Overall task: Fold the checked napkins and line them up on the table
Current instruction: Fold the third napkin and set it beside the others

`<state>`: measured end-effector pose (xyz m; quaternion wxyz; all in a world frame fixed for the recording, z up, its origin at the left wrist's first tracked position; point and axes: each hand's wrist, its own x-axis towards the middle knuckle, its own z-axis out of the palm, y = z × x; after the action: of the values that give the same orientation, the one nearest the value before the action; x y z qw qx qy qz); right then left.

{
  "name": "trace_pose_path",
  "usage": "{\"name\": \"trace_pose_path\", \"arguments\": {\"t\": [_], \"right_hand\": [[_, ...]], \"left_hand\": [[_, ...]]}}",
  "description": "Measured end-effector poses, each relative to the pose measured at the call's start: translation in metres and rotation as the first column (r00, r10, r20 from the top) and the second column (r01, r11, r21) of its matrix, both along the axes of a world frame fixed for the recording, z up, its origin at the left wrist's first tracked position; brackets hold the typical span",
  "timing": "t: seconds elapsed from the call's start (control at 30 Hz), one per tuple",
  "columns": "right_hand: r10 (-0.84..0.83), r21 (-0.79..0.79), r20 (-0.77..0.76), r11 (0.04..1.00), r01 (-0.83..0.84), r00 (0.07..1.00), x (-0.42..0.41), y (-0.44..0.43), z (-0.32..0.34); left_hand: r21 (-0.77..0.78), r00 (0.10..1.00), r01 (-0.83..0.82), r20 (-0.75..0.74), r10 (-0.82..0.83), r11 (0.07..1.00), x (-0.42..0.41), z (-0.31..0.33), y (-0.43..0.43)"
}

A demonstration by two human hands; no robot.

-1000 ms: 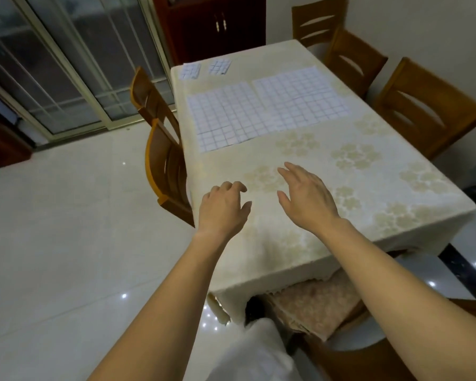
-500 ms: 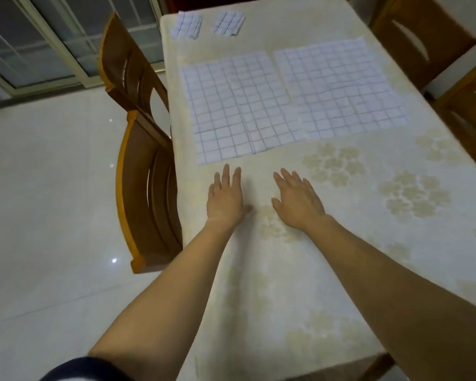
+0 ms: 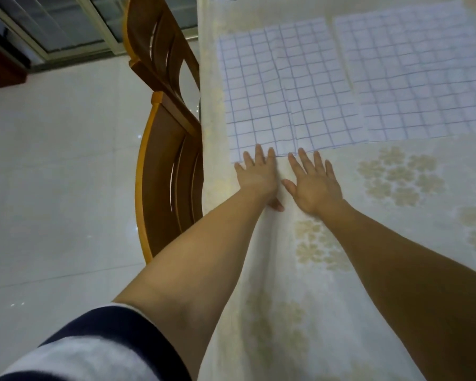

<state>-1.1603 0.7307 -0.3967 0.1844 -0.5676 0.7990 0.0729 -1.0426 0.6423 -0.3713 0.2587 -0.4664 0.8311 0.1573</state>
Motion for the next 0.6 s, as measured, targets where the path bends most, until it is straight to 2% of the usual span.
{"name": "trace_pose_path", "arguments": {"t": [0.13, 0.27, 0.4, 0.6], "right_hand": [[0.004, 0.029, -0.041, 1.000, -0.003, 0.999, 0.005, 0.019, 0.009], [-0.005, 0.065, -0.050, 0.998, 0.009, 0.999, 0.016, 0.054, 0.018], [-0.015, 0.088, -0.034, 0.996, 0.018, 0.999, 0.030, 0.098, 0.026], [-0.049, 0.058, 0.018, 0.997, 0.048, 0.999, 0.048, 0.183, 0.035]], "left_hand": [[-0.033, 0.999, 0.042, 0.002, -0.042, 0.999, 0.007, 0.002, 0.016], [-0.063, 0.995, 0.067, -0.070, -0.072, 0.996, 0.030, 0.001, 0.048], [-0.092, 0.987, 0.057, -0.143, -0.070, 0.994, 0.050, -0.005, 0.098], [-0.085, 0.984, 0.057, -0.165, -0.070, 0.995, 0.076, -0.004, 0.186]]}}
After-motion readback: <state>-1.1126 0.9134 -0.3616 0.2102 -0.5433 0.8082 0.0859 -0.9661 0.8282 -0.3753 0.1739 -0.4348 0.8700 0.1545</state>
